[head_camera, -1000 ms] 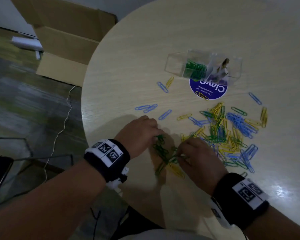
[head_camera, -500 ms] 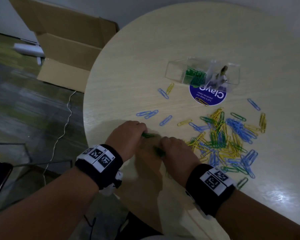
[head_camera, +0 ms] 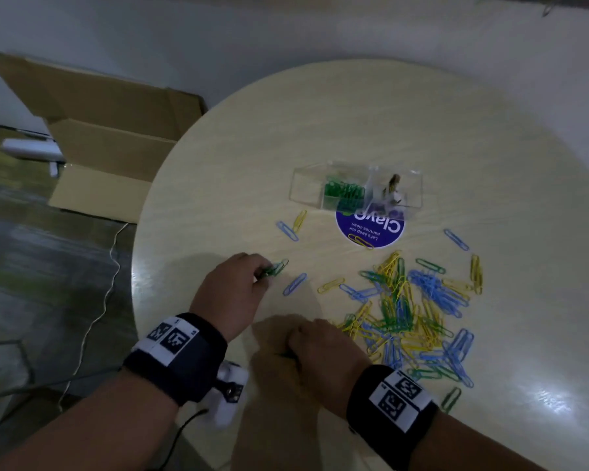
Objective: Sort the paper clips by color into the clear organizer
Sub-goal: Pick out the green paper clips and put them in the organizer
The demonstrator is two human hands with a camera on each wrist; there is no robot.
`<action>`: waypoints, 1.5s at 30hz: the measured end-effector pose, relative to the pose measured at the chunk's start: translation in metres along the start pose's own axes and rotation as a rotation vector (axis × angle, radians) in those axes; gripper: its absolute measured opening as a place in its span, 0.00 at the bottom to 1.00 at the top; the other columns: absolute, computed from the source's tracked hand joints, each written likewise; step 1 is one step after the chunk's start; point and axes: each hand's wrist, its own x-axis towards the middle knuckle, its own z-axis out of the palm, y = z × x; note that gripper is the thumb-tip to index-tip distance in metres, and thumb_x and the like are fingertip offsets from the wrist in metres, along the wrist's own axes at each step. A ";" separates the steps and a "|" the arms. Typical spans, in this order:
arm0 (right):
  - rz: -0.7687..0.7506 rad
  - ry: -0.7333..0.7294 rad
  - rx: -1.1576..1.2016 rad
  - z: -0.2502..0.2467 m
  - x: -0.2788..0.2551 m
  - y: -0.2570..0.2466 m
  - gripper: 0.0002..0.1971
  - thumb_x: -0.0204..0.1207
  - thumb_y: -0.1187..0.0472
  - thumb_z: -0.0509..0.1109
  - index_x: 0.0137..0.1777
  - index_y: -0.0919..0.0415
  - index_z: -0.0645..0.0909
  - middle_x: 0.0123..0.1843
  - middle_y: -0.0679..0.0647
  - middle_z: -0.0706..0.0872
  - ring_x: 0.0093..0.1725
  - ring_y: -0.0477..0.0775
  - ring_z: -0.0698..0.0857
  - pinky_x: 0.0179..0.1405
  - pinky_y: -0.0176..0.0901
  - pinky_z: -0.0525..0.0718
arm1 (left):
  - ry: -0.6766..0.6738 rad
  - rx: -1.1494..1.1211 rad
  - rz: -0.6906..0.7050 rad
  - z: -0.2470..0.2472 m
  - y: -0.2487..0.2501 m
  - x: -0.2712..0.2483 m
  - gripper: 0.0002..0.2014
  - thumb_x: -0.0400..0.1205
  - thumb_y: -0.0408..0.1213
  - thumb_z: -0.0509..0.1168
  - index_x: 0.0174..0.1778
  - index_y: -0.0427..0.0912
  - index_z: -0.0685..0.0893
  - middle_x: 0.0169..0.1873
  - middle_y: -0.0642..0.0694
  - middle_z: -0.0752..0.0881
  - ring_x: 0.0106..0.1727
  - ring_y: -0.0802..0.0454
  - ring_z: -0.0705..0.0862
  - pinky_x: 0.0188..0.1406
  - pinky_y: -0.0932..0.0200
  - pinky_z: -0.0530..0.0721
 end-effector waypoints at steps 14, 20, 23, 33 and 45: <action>0.473 0.837 0.583 -0.160 0.019 0.125 0.07 0.69 0.59 0.77 0.46 0.52 0.86 0.38 0.47 0.88 0.38 0.45 0.84 0.36 0.30 0.77 | 0.145 -0.080 -0.008 -0.001 0.102 0.155 0.13 0.76 0.42 0.73 0.56 0.46 0.89 0.51 0.43 0.91 0.56 0.43 0.87 0.57 0.49 0.84; 0.540 0.861 0.615 -0.164 0.072 0.150 0.07 0.70 0.58 0.76 0.48 0.52 0.85 0.42 0.50 0.90 0.42 0.51 0.88 0.42 0.34 0.78 | 0.093 0.003 0.032 0.007 0.106 0.164 0.16 0.82 0.41 0.67 0.65 0.43 0.85 0.59 0.40 0.89 0.62 0.41 0.85 0.63 0.51 0.81; 0.563 0.652 0.503 -0.147 0.086 0.149 0.11 0.70 0.56 0.77 0.51 0.55 0.86 0.48 0.51 0.90 0.50 0.52 0.87 0.46 0.34 0.76 | 0.201 -0.082 0.062 -0.004 0.102 0.149 0.13 0.83 0.40 0.65 0.61 0.43 0.87 0.55 0.42 0.90 0.56 0.43 0.87 0.59 0.50 0.83; 0.503 0.727 0.483 -0.084 -0.039 0.112 0.08 0.73 0.62 0.74 0.49 0.48 0.88 0.44 0.46 0.90 0.43 0.45 0.87 0.46 0.29 0.78 | -0.137 0.046 0.412 0.024 0.045 -0.004 0.14 0.79 0.33 0.66 0.58 0.51 0.87 0.53 0.52 0.87 0.52 0.48 0.82 0.55 0.51 0.79; 0.403 0.055 0.020 0.038 -0.122 0.048 0.42 0.61 0.20 0.58 0.77 0.31 0.59 0.86 0.50 0.48 0.84 0.63 0.36 0.80 0.63 0.46 | -0.293 0.319 0.496 0.053 0.000 -0.060 0.18 0.70 0.59 0.68 0.57 0.68 0.84 0.79 0.49 0.71 0.79 0.39 0.67 0.71 0.42 0.71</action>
